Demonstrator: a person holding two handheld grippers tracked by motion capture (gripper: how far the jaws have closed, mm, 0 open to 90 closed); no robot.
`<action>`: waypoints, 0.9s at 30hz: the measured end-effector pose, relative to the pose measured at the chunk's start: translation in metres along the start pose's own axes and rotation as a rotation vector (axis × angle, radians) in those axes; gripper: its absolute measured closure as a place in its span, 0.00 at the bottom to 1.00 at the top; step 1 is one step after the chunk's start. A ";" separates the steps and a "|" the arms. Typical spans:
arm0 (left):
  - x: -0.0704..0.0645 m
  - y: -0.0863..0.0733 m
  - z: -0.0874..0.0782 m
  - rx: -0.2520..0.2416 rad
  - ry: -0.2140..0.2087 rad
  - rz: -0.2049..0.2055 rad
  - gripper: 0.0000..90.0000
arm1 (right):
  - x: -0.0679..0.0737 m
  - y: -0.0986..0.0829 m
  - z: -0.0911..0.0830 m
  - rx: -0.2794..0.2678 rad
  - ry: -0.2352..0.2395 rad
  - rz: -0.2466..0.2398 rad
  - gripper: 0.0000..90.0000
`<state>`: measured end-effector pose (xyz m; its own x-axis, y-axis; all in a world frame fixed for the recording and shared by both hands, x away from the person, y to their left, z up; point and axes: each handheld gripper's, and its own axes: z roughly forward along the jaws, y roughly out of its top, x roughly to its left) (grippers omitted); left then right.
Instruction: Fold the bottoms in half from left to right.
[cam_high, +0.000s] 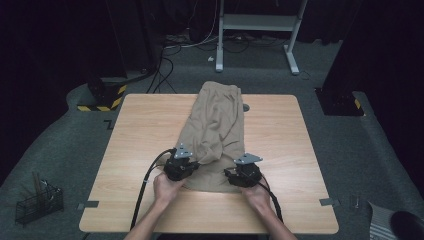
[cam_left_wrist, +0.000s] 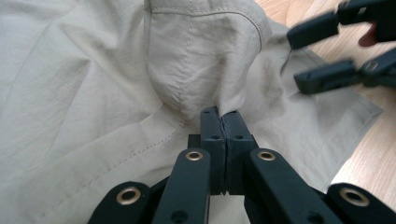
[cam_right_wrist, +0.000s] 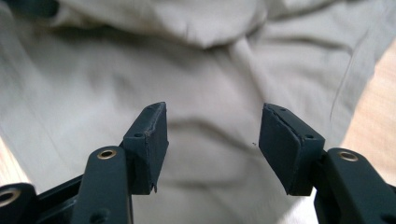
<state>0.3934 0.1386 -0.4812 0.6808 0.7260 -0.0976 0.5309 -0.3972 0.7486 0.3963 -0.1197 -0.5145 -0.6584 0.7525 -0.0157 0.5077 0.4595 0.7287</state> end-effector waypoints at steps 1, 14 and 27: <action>-0.002 0.002 -0.001 -0.010 -0.005 -0.001 0.99 | -0.001 -0.003 0.002 0.019 -0.003 -0.006 0.46; -0.021 -0.004 0.044 0.111 -0.051 0.036 0.98 | -0.007 -0.006 0.007 -0.008 0.001 -0.002 0.48; -0.008 -0.001 0.001 0.012 0.002 -0.027 0.58 | -0.016 -0.012 -0.013 -0.037 0.029 0.018 0.60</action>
<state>0.3880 0.1327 -0.4819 0.6650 0.7377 -0.1166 0.5552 -0.3838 0.7379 0.3938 -0.1429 -0.5141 -0.6658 0.7459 0.0170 0.4991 0.4283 0.7533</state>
